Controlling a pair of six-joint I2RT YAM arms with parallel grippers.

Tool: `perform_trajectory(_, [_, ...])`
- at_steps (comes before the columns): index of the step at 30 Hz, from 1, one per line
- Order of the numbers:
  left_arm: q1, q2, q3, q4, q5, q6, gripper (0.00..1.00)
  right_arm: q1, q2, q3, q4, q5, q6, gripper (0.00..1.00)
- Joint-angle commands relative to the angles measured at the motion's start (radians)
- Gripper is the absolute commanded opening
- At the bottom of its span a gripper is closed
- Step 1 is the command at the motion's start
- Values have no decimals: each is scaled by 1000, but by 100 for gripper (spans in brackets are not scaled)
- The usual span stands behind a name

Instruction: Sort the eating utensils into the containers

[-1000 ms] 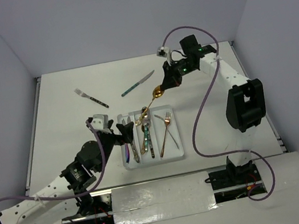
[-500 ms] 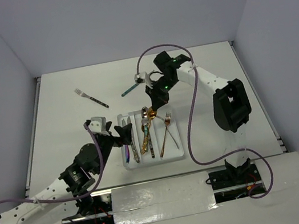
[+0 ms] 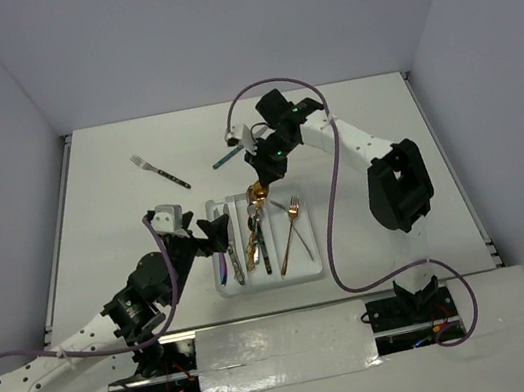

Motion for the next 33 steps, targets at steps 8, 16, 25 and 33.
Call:
perform_trajectory(8, [-5,-8,15,31,-22,-12,99,18,45,30,151,109,-4,19])
perform_trajectory(16, [-3,24,27,28,-21,-13,99,18,101,70,176,81,11,31])
perform_trajectory(25, [-3,29,25,34,-16,-12,99,15,97,20,272,103,77,41])
perform_trajectory(33, [-3,16,22,36,-15,-13,99,15,118,-13,478,182,335,41])
